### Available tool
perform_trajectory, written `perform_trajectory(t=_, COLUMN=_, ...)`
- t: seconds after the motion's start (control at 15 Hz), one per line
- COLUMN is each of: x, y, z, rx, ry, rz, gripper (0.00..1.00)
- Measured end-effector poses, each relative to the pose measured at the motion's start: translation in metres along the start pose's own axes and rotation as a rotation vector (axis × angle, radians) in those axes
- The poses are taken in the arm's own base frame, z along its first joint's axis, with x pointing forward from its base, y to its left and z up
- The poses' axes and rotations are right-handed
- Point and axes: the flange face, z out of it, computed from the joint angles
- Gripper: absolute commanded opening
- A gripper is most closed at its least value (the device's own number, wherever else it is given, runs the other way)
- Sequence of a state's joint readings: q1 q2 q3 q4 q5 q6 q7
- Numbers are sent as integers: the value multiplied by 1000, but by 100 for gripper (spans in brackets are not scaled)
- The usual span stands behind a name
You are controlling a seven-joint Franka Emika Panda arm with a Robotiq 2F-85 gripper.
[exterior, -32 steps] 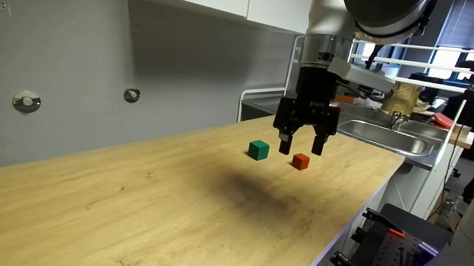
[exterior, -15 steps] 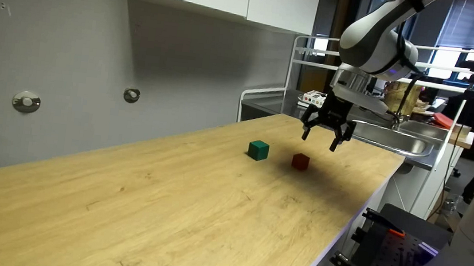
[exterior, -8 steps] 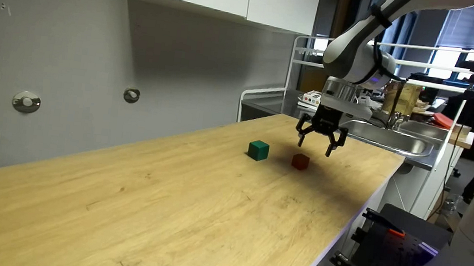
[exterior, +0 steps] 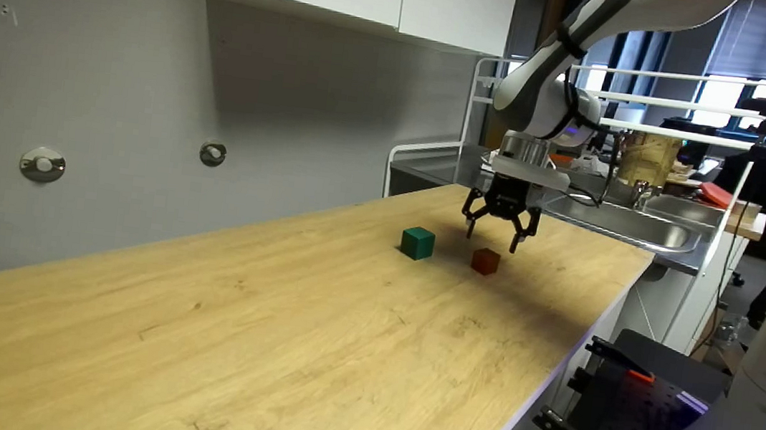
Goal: Put the orange block on the green one
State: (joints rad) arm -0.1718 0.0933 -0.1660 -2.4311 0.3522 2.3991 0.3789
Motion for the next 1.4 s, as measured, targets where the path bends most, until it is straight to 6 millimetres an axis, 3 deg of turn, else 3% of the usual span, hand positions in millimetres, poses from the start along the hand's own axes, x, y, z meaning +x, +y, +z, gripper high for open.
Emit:
perform_trajectory(t=0.07, x=1, y=-6, z=6, rx=-5, ry=-15, rz=0, gripper=100)
perform_trajectory(t=0.13, x=1, y=-13, z=12, rx=-7, ry=-29, rz=-1, gripper=75)
perform_trajectory(t=0.2, x=0, y=-19, z=20, rx=-9, ry=-47, rz=1, gripper=75)
perform_trajectory(t=0.47, x=-3, y=-34, z=51, rx=-27, ry=-102, rz=7, gripper=45)
perform_trajectory(t=0.67, x=-2, y=-37, z=53, rx=-24, ry=-120, rz=15, gripper=26)
perform_trajectory(t=1.0, x=0, y=-40, z=45, rx=-16, ry=-127, rz=16, gripper=22)
perform_trajectory(t=1.4, x=-7, y=-57, z=18, rx=-16, ry=-81, rz=-15, gripper=19)
